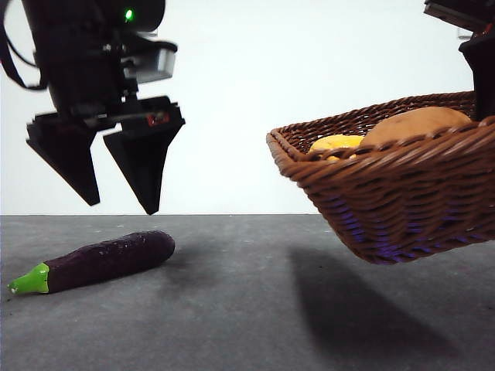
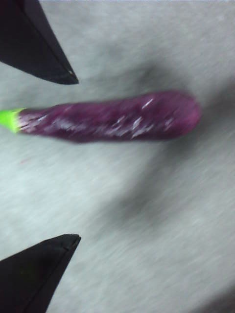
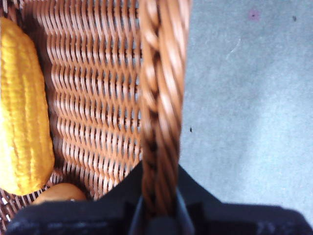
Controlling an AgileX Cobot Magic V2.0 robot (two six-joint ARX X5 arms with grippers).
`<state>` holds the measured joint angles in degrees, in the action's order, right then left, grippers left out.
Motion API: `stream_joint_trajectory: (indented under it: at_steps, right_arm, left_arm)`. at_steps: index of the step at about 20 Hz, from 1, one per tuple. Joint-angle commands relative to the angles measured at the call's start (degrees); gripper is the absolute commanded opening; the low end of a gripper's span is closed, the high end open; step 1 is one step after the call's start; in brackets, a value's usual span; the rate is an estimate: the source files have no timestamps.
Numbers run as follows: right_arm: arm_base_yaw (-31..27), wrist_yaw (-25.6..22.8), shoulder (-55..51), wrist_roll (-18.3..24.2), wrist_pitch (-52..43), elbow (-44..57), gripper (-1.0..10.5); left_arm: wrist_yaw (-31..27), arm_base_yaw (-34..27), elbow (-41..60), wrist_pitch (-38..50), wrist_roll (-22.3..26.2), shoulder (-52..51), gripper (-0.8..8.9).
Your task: Help me put the vegetables on the table into the basket
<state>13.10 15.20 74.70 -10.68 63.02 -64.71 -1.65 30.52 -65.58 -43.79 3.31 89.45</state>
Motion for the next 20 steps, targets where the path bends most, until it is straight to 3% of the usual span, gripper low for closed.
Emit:
stream_joint_trajectory:
  at_steps: [1, 5, 8, 13, 14, 16, 20]
  right_arm:
    - [0.07, 0.52, -0.17, 0.37, -0.42, -0.37, -0.1]
    - [0.07, 0.20, -0.17, 0.37, -0.44, -0.37, -0.1]
    - [0.07, 0.17, -0.17, 0.37, -0.57, -0.37, -0.1]
    - [0.07, 0.20, -0.17, 0.35, -0.92, -0.37, -0.1]
    - [0.07, 0.20, -0.17, 0.35, -0.90, -0.37, -0.1]
    - [0.07, 0.17, -0.17, 0.35, -0.87, -0.37, -0.1]
    - [0.07, 0.17, -0.17, 0.24, -0.94, -0.37, -0.1]
  left_arm:
    - [6.71, -4.07, 0.24, 0.07, 3.39, 3.23, 5.93]
    - [6.71, -8.26, 0.26, 1.53, 5.14, 7.80, 5.90]
    - [6.88, -8.90, 0.26, 4.15, 6.19, 8.85, 4.47]
    - [8.04, -8.79, 0.26, 4.48, 7.21, 12.63, 4.29]
    - [8.00, -8.79, 0.26, 4.92, 7.17, 13.07, 3.32]
    - [8.11, -8.79, 0.26, 6.64, 5.70, 12.85, 0.16]
    - [8.11, -8.52, 0.24, 7.41, 4.33, 11.87, -0.08]
